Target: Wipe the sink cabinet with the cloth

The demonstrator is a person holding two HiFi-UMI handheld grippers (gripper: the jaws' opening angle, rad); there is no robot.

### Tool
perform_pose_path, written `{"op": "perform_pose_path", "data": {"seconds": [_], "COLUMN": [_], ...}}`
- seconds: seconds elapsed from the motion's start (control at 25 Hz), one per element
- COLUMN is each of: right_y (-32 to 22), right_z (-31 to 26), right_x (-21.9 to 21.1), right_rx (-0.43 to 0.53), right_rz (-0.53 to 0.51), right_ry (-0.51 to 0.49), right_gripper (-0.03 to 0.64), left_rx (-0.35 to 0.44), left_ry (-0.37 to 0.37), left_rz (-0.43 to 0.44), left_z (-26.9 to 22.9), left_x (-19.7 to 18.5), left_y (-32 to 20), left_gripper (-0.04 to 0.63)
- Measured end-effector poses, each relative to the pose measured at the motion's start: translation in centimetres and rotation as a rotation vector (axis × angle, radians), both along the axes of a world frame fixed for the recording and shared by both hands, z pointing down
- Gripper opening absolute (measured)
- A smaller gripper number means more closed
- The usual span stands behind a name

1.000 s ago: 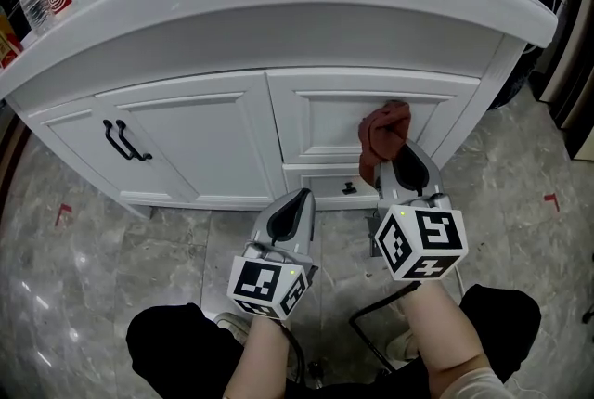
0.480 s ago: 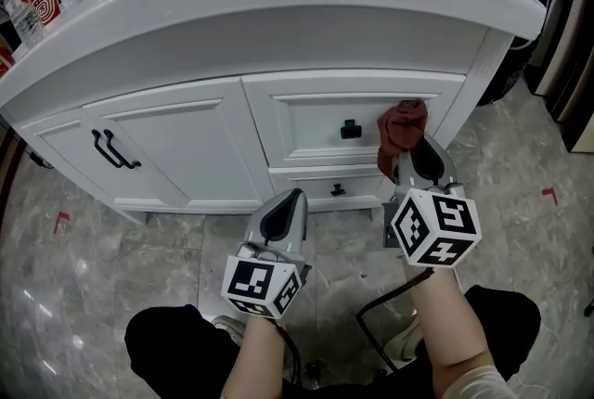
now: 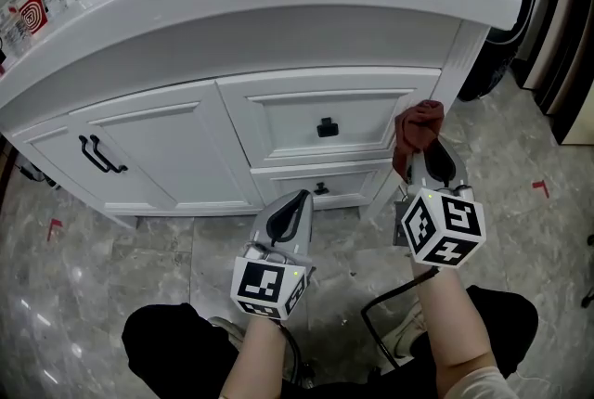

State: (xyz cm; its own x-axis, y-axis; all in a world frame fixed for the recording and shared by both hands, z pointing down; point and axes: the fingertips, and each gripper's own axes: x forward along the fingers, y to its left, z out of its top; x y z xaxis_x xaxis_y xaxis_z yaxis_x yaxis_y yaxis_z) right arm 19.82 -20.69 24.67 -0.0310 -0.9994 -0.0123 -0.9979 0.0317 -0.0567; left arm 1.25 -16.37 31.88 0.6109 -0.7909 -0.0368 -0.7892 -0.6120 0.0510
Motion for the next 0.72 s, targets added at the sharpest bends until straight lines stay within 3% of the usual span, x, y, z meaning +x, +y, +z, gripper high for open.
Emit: {"op": "perform_pose_path", "data": {"seconds": [0.12, 0.28, 0.48, 0.72], "right_y": [0.5, 0.2, -0.4, -1.2], "right_z": [1.4, 4.4, 6.6, 5.8], "right_x": [-2.5, -9.4, -18.6, -24.7], "right_rx": [-0.003, -0.034, -0.062, -0.045], "right_rz": [-0.046, -0.193, -0.386, -0.491], "right_ry": [0.005, -0.005, 0.003, -0.001], "right_gripper": [0.087, 0.087, 0.087, 0.087], "left_rx": [-0.004, -0.005, -0.019, -0.047], "left_ry": [-0.02, -0.037, -0.009, 0.015], "left_rz": [-0.013, -0.052, -0.12, -0.185], "left_z": [0.5, 1.0, 1.3, 2.0], "left_x": [-0.6, -2.8, -6.9, -10.3], "left_y": [0.1, -0.1, -0.5, -0.7], "left_gripper": [0.0, 0.0, 0.0, 0.0]}}
